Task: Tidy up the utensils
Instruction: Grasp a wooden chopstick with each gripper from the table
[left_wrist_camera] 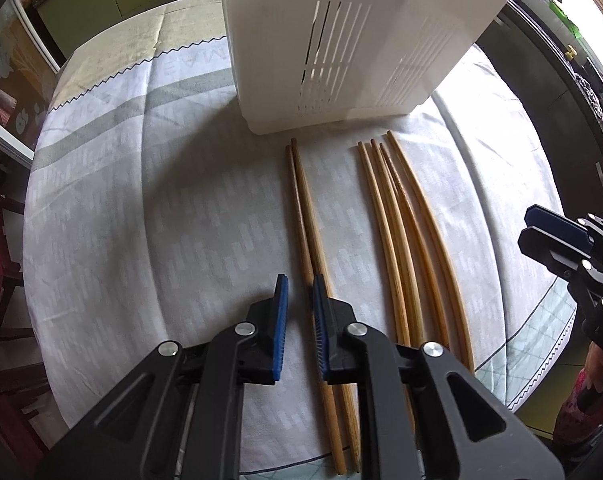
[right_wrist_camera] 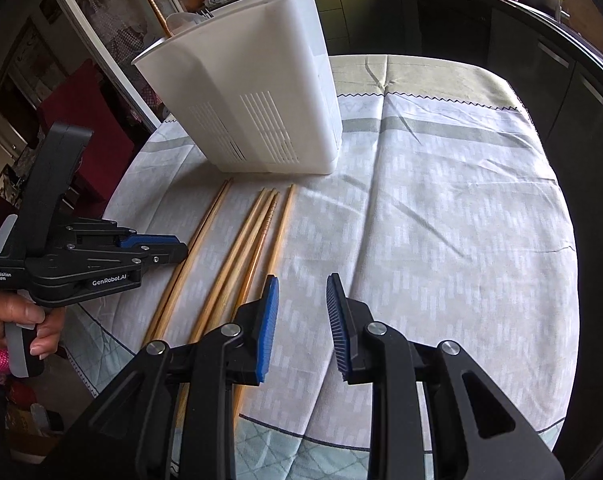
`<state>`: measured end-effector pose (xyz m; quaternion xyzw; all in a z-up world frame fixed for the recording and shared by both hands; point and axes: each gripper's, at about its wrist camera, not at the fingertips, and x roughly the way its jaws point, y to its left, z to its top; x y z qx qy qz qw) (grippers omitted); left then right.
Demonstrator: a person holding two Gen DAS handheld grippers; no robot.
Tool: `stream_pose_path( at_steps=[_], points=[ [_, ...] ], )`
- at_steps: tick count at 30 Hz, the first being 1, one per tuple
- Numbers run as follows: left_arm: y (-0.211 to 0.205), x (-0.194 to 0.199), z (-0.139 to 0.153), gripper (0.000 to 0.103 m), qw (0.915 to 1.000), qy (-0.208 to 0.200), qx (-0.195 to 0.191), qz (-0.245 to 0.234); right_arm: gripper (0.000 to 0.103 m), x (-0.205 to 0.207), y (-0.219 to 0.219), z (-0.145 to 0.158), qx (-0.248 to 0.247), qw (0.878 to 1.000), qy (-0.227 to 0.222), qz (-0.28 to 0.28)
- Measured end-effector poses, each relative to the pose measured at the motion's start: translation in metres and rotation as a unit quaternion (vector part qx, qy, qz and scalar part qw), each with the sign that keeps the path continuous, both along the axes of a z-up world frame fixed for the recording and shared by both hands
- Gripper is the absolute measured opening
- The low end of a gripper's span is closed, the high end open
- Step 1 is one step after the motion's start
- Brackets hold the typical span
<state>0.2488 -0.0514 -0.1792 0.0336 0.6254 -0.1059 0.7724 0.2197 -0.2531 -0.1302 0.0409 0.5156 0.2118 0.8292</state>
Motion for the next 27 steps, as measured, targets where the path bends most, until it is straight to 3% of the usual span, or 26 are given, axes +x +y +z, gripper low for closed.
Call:
stream_pose_path(
  at_steps=[8, 13, 20, 25, 27],
  points=[
    [-0.010, 0.002, -0.007, 0.009, 0.9997, -0.004, 0.024, -0.006, 0.025, 0.015, 0.016, -0.010, -0.032, 0.999, 0.012, 0.011],
    [0.009, 0.001, -0.007, 0.009, 0.9996, 0.000, 0.025, 0.010, 0.025, 0.028, 0.042, -0.022, -0.042, 0.998, 0.033, 0.033],
    [0.016, 0.002, -0.008, 0.010, 0.9997, -0.006, 0.023, 0.011, 0.025, 0.037, 0.069, -0.037, -0.094, 0.993, 0.051, 0.048],
    [0.018, 0.000, -0.007, 0.013, 0.9997, -0.001, 0.020, 0.017, 0.028, 0.036, 0.085, -0.039, -0.132, 0.989, 0.040, 0.045],
    [0.018, 0.003, -0.006, 0.015, 0.9996, 0.001, 0.024, 0.017, 0.023, 0.036, 0.089, -0.039, -0.141, 0.988, 0.037, 0.043]
  ],
)
